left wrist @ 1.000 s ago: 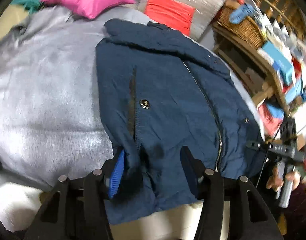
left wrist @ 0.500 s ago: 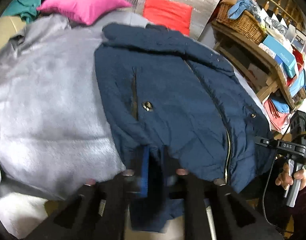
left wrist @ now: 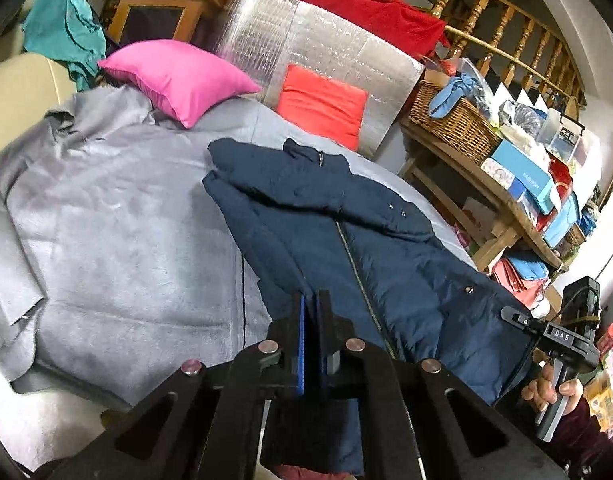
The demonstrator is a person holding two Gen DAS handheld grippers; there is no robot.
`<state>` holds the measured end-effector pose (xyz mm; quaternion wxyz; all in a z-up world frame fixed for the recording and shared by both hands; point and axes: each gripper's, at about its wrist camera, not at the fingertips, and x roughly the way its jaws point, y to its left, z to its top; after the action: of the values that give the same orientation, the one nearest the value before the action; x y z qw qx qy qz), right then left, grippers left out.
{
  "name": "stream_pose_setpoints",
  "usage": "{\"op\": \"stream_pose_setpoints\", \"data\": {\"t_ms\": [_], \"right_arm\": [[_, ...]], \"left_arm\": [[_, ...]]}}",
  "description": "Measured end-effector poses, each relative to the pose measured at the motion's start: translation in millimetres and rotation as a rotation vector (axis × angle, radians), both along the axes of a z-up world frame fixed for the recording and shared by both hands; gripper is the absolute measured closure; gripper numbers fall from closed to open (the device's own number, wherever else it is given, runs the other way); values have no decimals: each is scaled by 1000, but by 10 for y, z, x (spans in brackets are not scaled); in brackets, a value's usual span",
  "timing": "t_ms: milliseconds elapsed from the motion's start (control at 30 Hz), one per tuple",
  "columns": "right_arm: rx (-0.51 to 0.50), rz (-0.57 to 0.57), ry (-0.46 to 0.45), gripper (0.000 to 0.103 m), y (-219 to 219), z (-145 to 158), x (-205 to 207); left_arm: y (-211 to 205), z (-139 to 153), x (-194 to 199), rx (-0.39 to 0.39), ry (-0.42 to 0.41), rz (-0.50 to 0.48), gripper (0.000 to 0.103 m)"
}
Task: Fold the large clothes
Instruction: 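Fold the hem up toward the collar with both grippers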
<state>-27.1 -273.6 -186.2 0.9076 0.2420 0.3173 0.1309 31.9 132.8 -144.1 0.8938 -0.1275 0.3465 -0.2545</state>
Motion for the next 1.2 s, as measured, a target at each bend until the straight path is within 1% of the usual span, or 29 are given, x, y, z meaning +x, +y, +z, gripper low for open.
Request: {"op": "stream_pose_setpoints", "data": {"t_ms": [67,167,267,333,400,467,500,600,633,700,733,767,833,867,900,1000,1033,1067,1100,1167,1200], "right_arm": [[27,22,-1,92,0,-4,-86],[80,33,7,92,-136,18,-109],[171,32,-32,92,-384,177,39],[212,19,-74,92,-527,300,186],[263,-10,-115,92,-696,417,418],[286,-42,-151,92,-827,516,646],[291,-66,-165,92,-892,552,826],[315,-116,-179,92,-1024,550,1395],[313,-139,-177,92,-1060,521,1603],[301,-185,-165,92,-1115,430,1976],[294,-207,-155,92,-1138,367,2138],[303,-232,-132,92,-1202,269,2349],[343,-257,-72,92,-1325,79,2722],[342,-268,-35,92,-1356,-41,2909],[332,-273,-1,92,-1373,-156,3071],[320,-280,67,92,-1422,-363,3351],[329,-273,80,91,-1451,-397,3446],[335,-269,84,90,-1469,-418,3449],[354,-264,95,89,-1506,-429,3509],[424,-256,134,85,-1596,-501,3617],[480,-253,166,80,-1648,-566,3671]], "left_arm": [[50,16,-62,-23,20,-1,98],[137,59,-21,-81,60,7,98],[185,278,143,-134,48,19,98],[193,466,350,-174,26,33,98],[184,616,596,-200,10,47,98],[117,738,857,-182,-15,69,98],[60,793,1048,-164,-33,93,98],[-69,814,1521,-168,-42,150,98],[-121,795,1677,-157,-48,175,98],[-261,690,2060,-98,-59,258,98],[-283,629,2188,-80,-56,285,98],[-331,511,2418,-64,-34,322,98],[-374,289,2749,-82,29,350,98],[-406,143,2945,-80,68,369,98],[-431,41,3055,-69,89,382,98],[-522,-239,3403,-35,137,411,98],[-558,-282,3477,-21,147,416,98],[-587,-340,3598,-3,171,418,97],[-598,-368,3646,0,189,417,97],[-584,-429,3760,-17,222,423,96],[-554,-445,3813,-16,234,432,88]]}}
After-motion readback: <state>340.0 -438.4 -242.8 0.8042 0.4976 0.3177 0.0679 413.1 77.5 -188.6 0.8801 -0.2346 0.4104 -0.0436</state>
